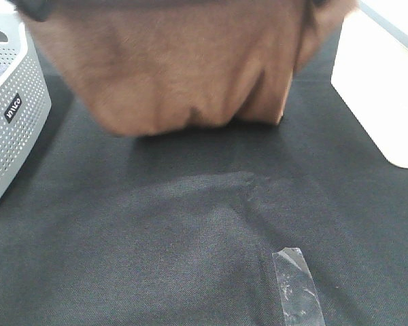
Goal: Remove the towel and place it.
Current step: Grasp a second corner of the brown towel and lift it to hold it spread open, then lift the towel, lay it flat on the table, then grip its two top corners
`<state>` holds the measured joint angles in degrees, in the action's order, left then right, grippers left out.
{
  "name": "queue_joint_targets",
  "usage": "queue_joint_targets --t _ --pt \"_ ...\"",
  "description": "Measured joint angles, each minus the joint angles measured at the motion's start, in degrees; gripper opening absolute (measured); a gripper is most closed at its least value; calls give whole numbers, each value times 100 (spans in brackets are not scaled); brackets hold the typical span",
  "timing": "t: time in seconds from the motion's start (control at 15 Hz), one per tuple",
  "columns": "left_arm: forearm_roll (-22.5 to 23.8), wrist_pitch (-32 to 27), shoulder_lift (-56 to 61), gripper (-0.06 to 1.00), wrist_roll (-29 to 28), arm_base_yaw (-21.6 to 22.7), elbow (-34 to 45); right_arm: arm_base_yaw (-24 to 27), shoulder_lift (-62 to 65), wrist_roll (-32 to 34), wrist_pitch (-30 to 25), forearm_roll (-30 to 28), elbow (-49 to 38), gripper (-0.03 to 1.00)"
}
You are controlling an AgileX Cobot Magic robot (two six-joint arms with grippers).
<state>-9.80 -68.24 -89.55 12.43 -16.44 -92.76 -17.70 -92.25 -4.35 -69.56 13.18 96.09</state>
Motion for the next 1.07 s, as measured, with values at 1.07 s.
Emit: queue_joint_targets --t 1.07 --pt "-1650 258 3707 0 -476 -29 4601 -57 3243 103 34 1232 -4057 0"
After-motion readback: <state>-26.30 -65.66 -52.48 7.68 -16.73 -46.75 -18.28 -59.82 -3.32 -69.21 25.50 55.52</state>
